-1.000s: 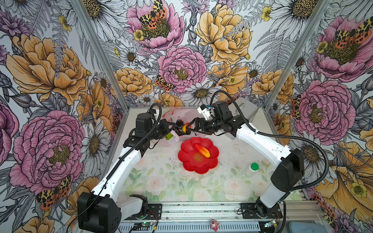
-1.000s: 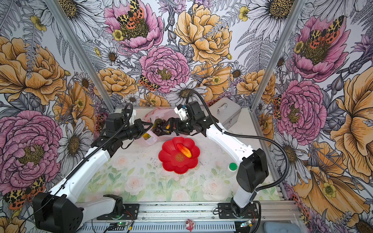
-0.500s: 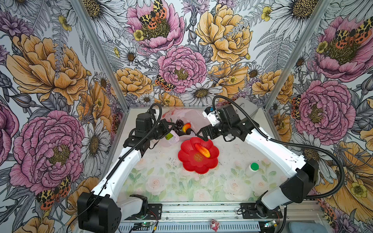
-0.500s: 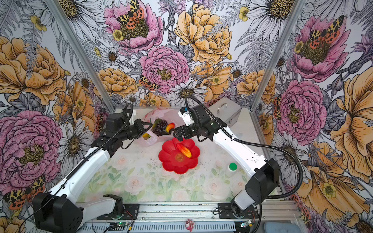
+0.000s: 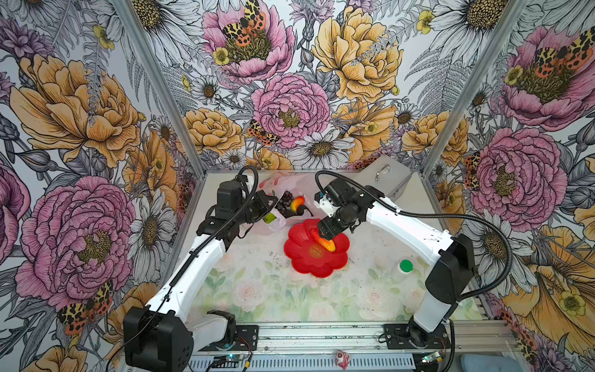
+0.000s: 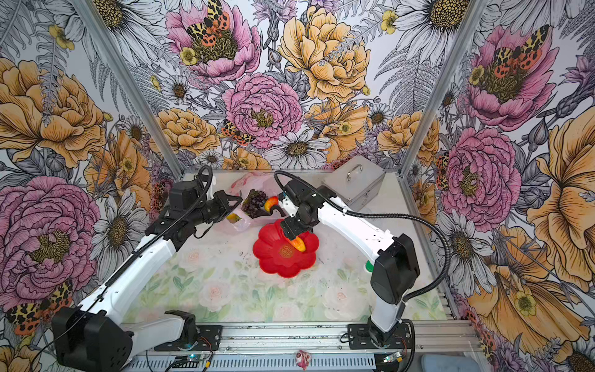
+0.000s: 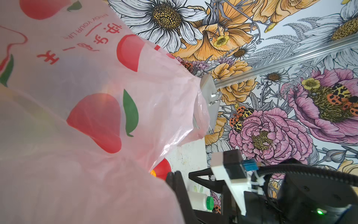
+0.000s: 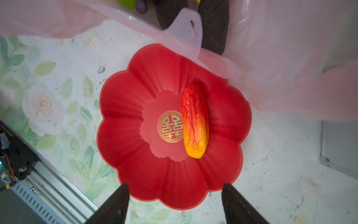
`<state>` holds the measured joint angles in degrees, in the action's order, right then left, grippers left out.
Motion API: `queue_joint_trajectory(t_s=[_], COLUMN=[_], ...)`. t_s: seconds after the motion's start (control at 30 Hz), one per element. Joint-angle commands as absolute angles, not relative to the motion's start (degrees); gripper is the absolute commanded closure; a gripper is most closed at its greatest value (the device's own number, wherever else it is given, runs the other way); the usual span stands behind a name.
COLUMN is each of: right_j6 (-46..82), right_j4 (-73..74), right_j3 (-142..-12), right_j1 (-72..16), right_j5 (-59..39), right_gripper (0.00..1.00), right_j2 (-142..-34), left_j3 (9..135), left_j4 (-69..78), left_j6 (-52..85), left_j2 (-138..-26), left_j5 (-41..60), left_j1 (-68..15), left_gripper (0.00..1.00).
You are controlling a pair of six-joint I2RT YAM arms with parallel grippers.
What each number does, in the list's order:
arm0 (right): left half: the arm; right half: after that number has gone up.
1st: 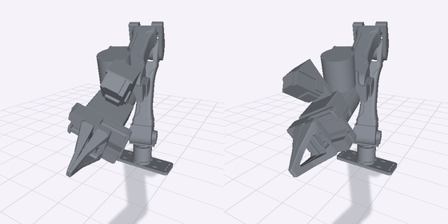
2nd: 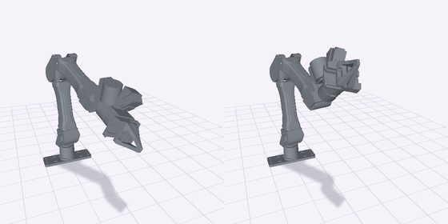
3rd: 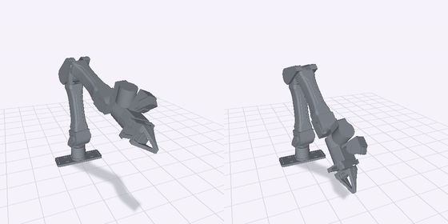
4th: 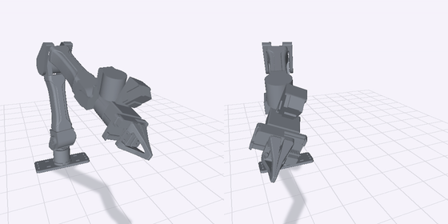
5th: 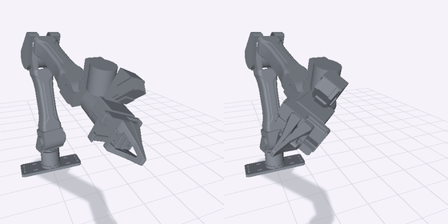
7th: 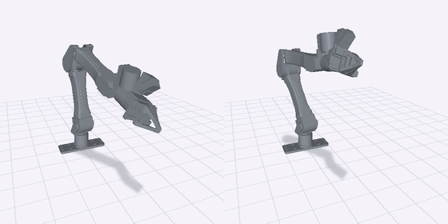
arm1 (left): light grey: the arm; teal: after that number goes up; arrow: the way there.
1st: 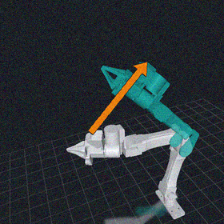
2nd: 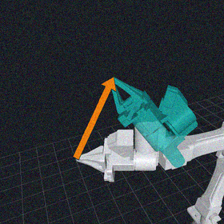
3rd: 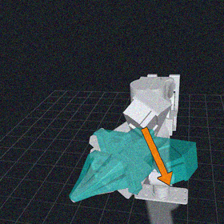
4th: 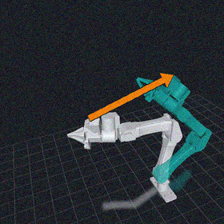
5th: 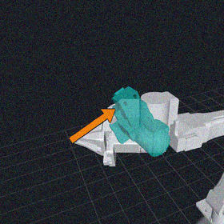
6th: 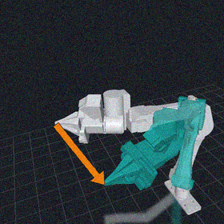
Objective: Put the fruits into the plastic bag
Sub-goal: 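Lower the right gripper onto the red-yellow mango and grasp it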
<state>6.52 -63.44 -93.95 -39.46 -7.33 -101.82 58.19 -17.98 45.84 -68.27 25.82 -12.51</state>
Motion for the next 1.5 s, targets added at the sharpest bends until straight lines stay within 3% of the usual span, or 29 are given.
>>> queue_joint_trajectory(t_s=[0.0,0.4,1.33,1.47], right_j6=[7.0,8.1,8.4,8.7], right_j4=[-65.0,-65.4,-65.7,-65.7], right_j3=[-96.6,-99.5,-98.9,-98.9], right_j1=[-40.0,-40.1,-40.0,-40.0], right_j5=[-7.9,-5.1,1.0,0.7], right_gripper=[0.28,0.35,0.36,0.41], right_j2=[-104.3,-113.1,-123.3,-124.3], left_j3=[58.9,59.1,58.4,58.2], left_j4=[-18.6,-18.5,-19.1,-19.1], left_j6=[44.2,43.8,43.6,43.7], left_j2=[-68.3,-68.6,-68.4,-68.3], left_j5=[24.2,24.6,26.2,26.2], left_j1=[-12.5,-11.8,-10.9,-10.8], left_gripper=[1.0,1.0,1.0,1.0])
